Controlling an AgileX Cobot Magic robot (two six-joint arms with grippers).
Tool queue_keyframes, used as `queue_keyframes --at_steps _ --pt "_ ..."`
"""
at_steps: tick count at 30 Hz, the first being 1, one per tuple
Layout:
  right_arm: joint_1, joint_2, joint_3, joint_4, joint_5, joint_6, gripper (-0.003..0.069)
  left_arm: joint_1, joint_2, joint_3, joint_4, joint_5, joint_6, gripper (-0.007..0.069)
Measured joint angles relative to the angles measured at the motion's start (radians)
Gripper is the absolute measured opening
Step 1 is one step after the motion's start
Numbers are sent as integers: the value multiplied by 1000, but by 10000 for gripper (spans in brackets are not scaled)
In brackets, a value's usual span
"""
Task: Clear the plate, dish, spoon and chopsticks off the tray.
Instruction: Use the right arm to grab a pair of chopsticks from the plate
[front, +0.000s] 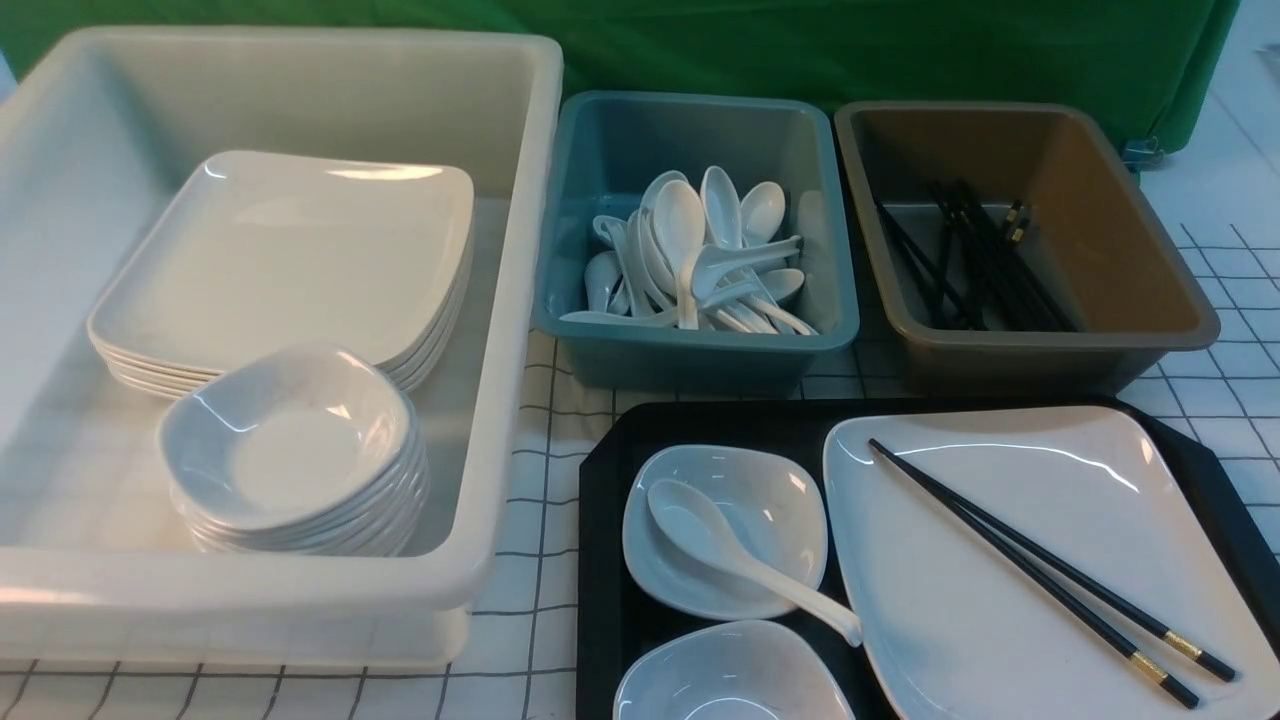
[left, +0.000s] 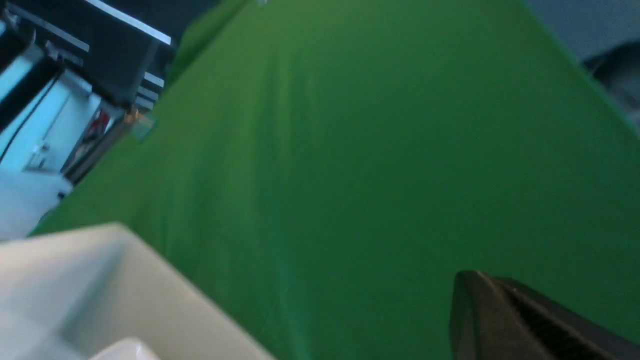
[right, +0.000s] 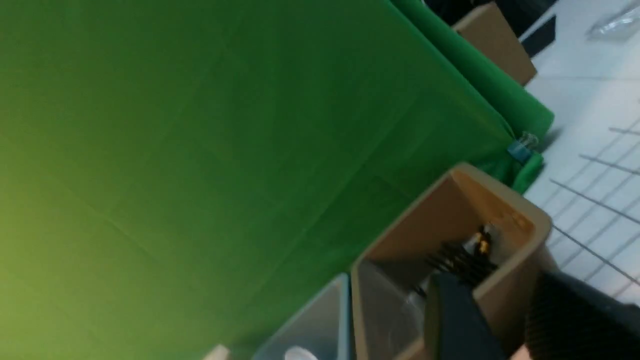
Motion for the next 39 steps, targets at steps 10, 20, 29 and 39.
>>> queue_keyframes --at_steps 10,20,29,39 --pt "75 96 -248 -251 101 31 67 0 288 -625 258 706 -54 19" --pt "325 696 -751 -323 868 -343 3 -2 894 -915 105 1419 329 19" --pt "285 1248 -959 -380 1096 -558 1 -463 1168 -984 -53 1304 487 -3" --pt "252 1588 -1062 -358 1090 -600 407 -747 1441 -1221 113 1253 387 -3"
